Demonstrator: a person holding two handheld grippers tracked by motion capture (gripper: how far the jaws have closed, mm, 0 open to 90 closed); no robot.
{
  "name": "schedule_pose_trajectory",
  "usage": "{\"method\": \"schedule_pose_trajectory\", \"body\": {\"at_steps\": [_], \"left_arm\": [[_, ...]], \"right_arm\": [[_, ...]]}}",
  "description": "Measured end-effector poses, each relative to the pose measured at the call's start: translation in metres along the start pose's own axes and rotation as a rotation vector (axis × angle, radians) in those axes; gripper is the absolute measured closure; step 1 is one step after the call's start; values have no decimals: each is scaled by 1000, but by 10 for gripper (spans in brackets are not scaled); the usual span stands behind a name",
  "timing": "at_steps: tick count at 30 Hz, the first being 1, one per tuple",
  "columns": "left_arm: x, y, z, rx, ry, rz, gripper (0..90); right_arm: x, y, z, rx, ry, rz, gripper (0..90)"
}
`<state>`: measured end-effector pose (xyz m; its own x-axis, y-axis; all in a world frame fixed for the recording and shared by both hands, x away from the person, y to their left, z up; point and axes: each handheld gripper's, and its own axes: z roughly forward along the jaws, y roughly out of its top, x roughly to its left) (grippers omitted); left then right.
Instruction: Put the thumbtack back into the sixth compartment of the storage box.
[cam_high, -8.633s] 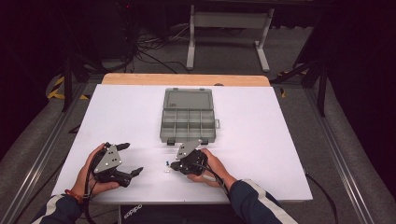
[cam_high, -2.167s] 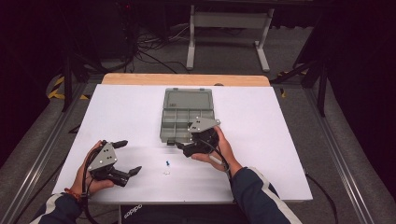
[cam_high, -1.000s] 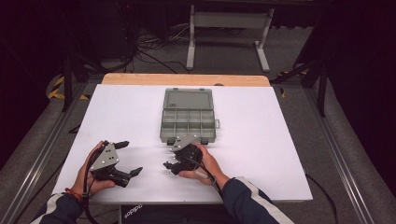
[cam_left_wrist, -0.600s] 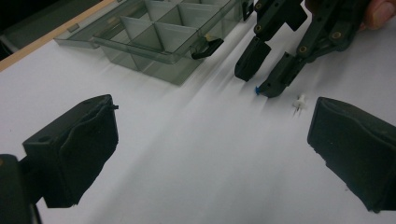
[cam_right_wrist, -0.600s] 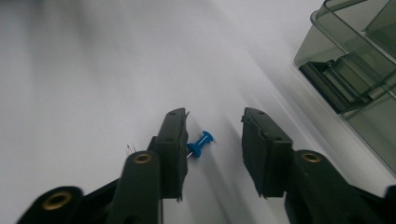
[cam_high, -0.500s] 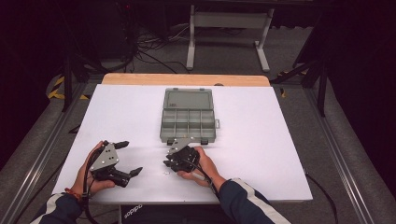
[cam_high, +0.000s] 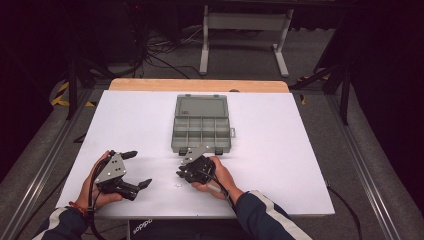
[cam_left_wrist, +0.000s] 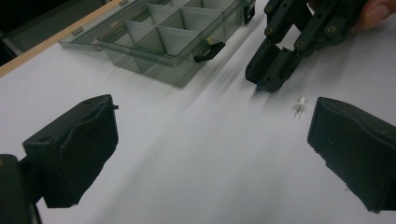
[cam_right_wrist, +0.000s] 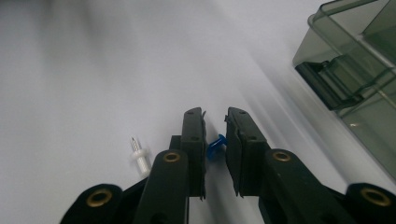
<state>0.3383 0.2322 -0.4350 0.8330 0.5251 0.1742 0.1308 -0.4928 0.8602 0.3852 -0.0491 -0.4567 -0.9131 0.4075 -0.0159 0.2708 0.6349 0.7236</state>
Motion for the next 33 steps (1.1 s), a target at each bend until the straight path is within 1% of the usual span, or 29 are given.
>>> {"method": "schedule_pose_trajectory", "body": {"at_steps": [3, 5, 12, 14, 15, 19, 21, 26, 31, 32, 33], "left_arm": [[0, 0, -1, -8, 2, -1, 25], [0, 0, -1, -8, 5, 1, 25], [0, 0, -1, -8, 4, -3, 23], [0, 0, 0, -4, 5, 0, 23], [0, 0, 0, -5, 4, -2, 23], [-1, 0, 0, -7, 1, -5, 24], [0, 0, 1, -2, 1, 0, 24], [-1, 0, 1, -8, -2, 1, 25], [0, 0, 1, -7, -2, -5, 26], [-1, 0, 2, -7, -6, -9, 27], [-1, 0, 2, -6, -5, -7, 27]], "right_arm": [[-3, 1, -4, -12, -9, -6, 783], [-4, 1, -7, -19, -12, 0, 783], [-7, 5, -15, -45, -32, -11, 783], [-10, 7, -20, -55, -40, -2, 783], [-12, 7, -22, -61, -48, -8, 782], [-17, 10, -30, -86, -65, -3, 782], [-20, 12, -33, -99, -77, 3, 783], [-23, 15, -38, -115, -89, 9, 783], [-31, 19, -46, -136, -113, 14, 783], [-34, 22, -49, -147, -121, 23, 783], [-34, 22, -49, -147, -121, 23, 783]]}}
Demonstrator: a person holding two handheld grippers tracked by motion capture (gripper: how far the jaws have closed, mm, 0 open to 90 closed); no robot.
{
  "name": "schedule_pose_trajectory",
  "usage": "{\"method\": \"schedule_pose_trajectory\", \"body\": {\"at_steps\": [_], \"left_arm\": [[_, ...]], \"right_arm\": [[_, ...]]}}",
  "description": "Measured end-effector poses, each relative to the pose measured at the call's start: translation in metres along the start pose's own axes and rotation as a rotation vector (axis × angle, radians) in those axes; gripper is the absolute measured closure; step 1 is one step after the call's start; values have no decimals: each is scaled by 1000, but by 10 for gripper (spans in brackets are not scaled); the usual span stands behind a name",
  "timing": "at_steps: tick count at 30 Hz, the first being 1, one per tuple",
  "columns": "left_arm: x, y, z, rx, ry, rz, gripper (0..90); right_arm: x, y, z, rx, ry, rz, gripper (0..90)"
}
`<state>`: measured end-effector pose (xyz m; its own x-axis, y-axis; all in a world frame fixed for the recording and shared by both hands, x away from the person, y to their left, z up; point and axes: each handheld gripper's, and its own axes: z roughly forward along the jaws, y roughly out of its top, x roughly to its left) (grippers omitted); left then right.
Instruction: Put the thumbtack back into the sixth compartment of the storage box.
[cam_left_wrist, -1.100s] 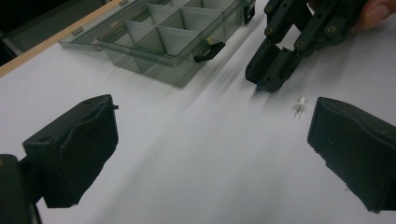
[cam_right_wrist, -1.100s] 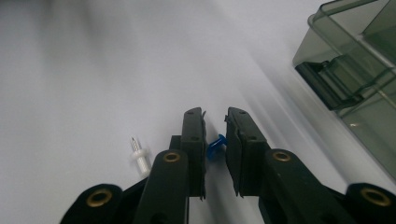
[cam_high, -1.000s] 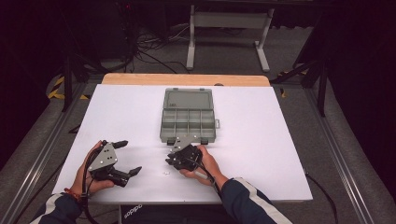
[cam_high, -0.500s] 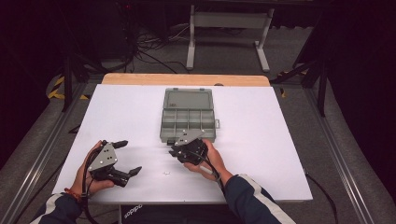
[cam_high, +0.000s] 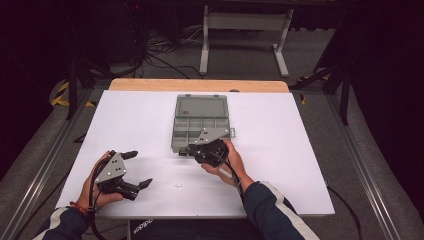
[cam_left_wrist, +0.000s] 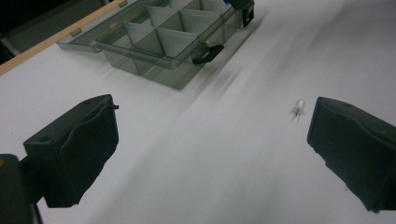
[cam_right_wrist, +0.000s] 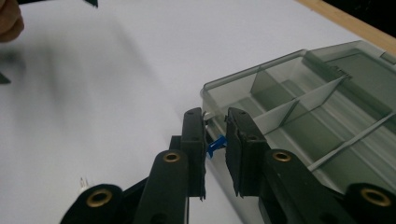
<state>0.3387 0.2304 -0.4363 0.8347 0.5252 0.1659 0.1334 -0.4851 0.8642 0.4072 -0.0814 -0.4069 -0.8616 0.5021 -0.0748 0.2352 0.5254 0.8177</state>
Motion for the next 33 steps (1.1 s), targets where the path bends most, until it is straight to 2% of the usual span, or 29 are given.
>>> {"method": "schedule_pose_trajectory", "body": {"at_steps": [5, 13, 33], "left_arm": [[0, 0, 0, -2, -5, -1, 27], [0, 0, 0, -4, -6, -1, 28], [0, 0, 0, -5, -10, -6, 30]], "right_arm": [[-9, 10, -5, -26, -27, -5, 783], [-21, 16, -5, -36, -56, 18, 782], [-35, 13, 12, -6, -83, 63, 783]]}}
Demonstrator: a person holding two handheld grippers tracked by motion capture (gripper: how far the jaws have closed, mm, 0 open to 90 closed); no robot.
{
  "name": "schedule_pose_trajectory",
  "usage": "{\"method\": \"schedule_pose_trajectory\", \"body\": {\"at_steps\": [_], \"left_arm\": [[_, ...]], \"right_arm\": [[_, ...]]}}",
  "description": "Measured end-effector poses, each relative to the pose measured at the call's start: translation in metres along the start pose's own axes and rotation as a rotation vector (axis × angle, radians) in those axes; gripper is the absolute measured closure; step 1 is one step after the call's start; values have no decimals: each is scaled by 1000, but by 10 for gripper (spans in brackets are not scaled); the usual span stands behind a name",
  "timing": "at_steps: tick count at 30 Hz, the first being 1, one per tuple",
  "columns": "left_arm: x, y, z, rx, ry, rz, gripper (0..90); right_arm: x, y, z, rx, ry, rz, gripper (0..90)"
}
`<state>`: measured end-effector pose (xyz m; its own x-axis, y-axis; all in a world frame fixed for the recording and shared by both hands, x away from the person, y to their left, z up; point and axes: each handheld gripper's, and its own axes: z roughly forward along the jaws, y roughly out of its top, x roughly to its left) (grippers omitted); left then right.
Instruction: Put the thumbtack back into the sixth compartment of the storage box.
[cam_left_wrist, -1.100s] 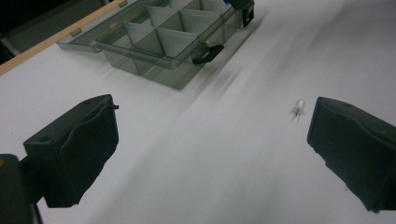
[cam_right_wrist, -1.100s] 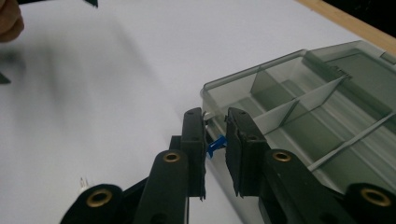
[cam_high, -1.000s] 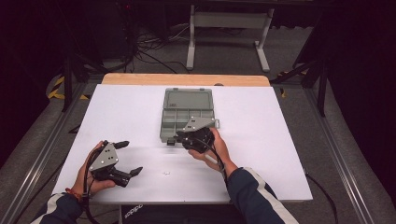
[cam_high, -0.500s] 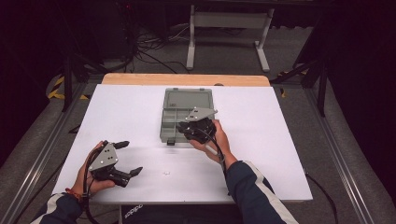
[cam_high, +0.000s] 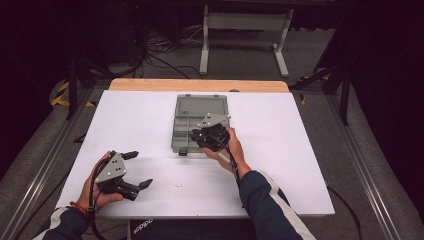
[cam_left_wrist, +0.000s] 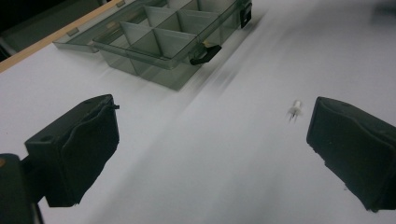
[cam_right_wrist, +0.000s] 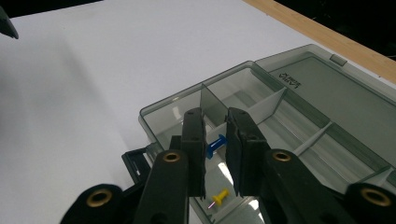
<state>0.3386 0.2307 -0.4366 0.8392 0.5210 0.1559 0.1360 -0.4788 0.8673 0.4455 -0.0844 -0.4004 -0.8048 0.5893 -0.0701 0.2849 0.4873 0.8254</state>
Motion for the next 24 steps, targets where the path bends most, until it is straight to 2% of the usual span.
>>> {"method": "schedule_pose_trajectory", "body": {"at_steps": [9, 12, 24], "left_arm": [[0, 0, 1, 4, -5, 0, 30], [0, 0, 1, 8, -8, 5, 31], [0, -1, 1, 7, -8, 0, 31]], "right_arm": [[-3, -7, 6, 19, -9, 29, 782], [-1, -10, 9, 24, -27, 27, 782], [1, -16, 15, 36, -16, 31, 780]]}}
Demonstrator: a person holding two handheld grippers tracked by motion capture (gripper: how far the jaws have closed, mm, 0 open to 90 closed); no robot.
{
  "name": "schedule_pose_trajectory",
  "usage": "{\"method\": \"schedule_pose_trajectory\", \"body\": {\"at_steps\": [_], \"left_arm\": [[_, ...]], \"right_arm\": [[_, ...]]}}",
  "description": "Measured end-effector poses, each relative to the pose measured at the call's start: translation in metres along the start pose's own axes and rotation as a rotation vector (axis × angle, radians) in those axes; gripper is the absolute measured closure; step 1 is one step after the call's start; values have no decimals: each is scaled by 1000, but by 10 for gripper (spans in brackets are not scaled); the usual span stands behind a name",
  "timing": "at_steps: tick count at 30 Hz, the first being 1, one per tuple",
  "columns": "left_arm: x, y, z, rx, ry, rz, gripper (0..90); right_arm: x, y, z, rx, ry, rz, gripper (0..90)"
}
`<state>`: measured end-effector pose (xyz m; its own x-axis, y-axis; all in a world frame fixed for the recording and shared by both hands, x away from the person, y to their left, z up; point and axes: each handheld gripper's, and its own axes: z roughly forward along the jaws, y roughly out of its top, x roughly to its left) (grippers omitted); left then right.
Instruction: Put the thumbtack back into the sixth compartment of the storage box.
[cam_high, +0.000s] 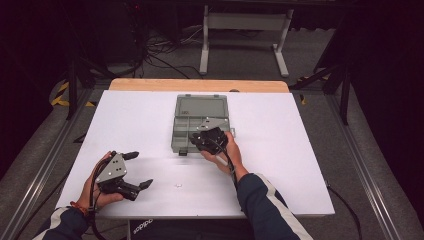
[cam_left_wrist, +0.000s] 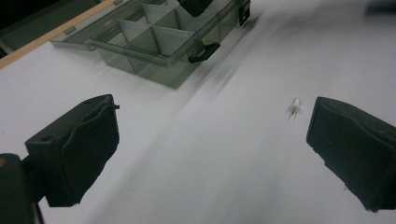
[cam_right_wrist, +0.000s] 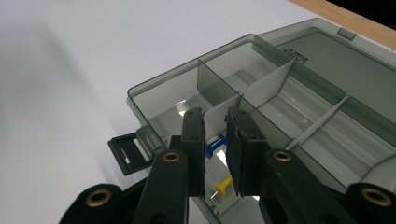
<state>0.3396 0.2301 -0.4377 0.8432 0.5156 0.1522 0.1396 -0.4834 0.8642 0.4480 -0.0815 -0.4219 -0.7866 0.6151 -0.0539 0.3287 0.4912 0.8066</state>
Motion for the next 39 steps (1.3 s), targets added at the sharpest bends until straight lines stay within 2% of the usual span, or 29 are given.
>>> {"method": "schedule_pose_trajectory", "body": {"at_steps": [6, 17, 25, 34, 36, 39], "left_arm": [[-1, 0, 0, 5, -2, 0, 31], [-1, 0, 1, 8, -3, 6, 32], [-1, 0, 1, 9, -3, 4, 33], [0, 0, 1, 7, -2, 2, 33], [0, 0, 1, 7, 0, 6, 33], [0, 0, 1, 7, 0, 5, 33]], "right_arm": [[1, -2, 1, 6, -3, 1, 773], [0, -1, -2, -13, -6, -3, 769], [1, 0, -4, -20, -11, -12, 731], [4, 5, -14, -52, -21, -30, 624], [3, 5, -20, -76, 6, -36, 561], [4, 5, -26, -88, 14, -47, 498]]}}
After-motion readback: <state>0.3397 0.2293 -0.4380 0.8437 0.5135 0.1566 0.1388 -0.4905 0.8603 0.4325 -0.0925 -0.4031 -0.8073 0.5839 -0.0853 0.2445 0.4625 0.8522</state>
